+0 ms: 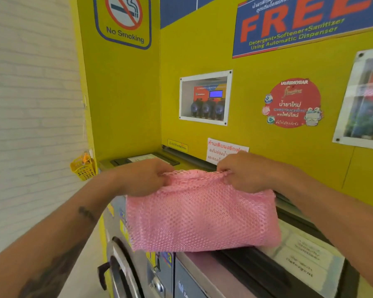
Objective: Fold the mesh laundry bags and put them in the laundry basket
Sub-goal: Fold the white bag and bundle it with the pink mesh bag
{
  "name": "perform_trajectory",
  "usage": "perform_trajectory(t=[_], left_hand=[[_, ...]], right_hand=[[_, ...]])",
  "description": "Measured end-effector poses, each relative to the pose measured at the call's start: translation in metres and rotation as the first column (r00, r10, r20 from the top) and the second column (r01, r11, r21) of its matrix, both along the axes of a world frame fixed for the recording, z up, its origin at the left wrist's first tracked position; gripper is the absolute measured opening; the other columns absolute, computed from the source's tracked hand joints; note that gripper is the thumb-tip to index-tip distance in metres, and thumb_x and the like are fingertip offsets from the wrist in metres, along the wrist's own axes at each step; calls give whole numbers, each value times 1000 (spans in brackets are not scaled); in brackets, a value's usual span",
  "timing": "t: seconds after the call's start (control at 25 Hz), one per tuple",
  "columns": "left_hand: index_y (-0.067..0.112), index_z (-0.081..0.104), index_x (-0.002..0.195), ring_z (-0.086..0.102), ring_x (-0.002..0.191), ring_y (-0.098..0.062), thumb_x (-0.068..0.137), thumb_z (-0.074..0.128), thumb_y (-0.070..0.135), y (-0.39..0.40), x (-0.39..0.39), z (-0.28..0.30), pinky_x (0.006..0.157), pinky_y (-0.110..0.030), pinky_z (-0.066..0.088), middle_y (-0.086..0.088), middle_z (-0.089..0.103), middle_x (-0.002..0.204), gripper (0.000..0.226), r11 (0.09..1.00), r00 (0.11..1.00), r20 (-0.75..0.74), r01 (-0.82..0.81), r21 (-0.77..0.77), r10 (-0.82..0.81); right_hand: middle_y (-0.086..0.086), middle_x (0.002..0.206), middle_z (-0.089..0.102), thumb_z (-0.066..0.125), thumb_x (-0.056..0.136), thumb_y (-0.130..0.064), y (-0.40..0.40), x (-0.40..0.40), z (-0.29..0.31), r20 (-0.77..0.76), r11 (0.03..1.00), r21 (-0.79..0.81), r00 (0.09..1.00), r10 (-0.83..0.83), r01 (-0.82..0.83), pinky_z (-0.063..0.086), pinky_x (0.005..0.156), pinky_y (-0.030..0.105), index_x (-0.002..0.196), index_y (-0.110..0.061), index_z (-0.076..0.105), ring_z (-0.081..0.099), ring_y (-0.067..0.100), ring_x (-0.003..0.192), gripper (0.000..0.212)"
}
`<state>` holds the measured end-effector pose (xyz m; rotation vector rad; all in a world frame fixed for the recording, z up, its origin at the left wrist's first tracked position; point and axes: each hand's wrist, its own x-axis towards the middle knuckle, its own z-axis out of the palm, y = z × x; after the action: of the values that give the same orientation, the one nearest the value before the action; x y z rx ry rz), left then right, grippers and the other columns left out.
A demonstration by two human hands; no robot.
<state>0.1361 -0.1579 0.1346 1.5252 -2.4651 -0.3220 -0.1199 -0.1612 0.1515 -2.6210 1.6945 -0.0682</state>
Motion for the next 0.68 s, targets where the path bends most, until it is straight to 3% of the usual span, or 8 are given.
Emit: perform_trajectory(t=[0.12,0.2,0.32,0.4,0.48,0.6,0.68], left_hand=[[16,55,80,48,71,-13,96,49,18,-86,-5,1,66,-31,38,4,54,75,17,999,993,114,-29,-36,33],[15,53,74,53,74,-19,91,45,8,-138,-13,-6,64,-33,39,-2,61,82,20,994,982,166,-76,-72,87],[22,62,95,60,98,-25,86,45,2,-185,-28,-25,84,-39,48,-5,66,114,27,978,981,91,-156,-136,169],[27,56,123,54,114,-26,86,49,10,-192,-37,-44,100,-48,38,-2,57,123,41,932,975,52,-190,-310,217],[32,50,129,46,123,-21,89,48,25,-174,-48,-71,109,-49,28,3,49,127,41,922,992,-46,-129,-365,121],[42,41,135,20,143,-23,92,34,56,-146,-53,-113,118,-59,1,1,30,148,46,999,999,50,7,-35,-6],[49,27,143,2,150,-24,92,27,63,-156,-41,-129,116,-62,-10,2,12,161,54,995,993,102,56,85,-64]], right_hand=[[5,139,57,48,95,-24,-63,13,-11,-129,989,-103,985,-114,102,42,104,49,122,-28,61,49,31,129,30],[5,137,58,49,94,-29,-106,19,-18,-183,978,-137,966,-182,158,37,105,49,122,-29,61,49,31,127,30],[3,132,60,52,91,-31,-161,20,-40,-88,963,-78,960,-266,259,36,103,48,119,-28,63,52,29,120,31],[2,124,65,51,89,-33,-189,18,-66,-25,949,-39,949,-315,313,42,95,45,114,-28,66,56,28,111,29],[4,127,62,48,86,-34,-208,14,-94,-32,929,46,930,-367,368,45,96,45,120,-27,62,56,27,113,37],[4,142,53,48,84,-34,-225,11,-116,13,914,134,922,-387,382,44,104,46,140,-31,47,52,27,126,56],[2,144,53,50,84,-31,-228,11,-115,23,906,158,915,-402,394,46,103,45,140,-37,45,53,26,124,56]])
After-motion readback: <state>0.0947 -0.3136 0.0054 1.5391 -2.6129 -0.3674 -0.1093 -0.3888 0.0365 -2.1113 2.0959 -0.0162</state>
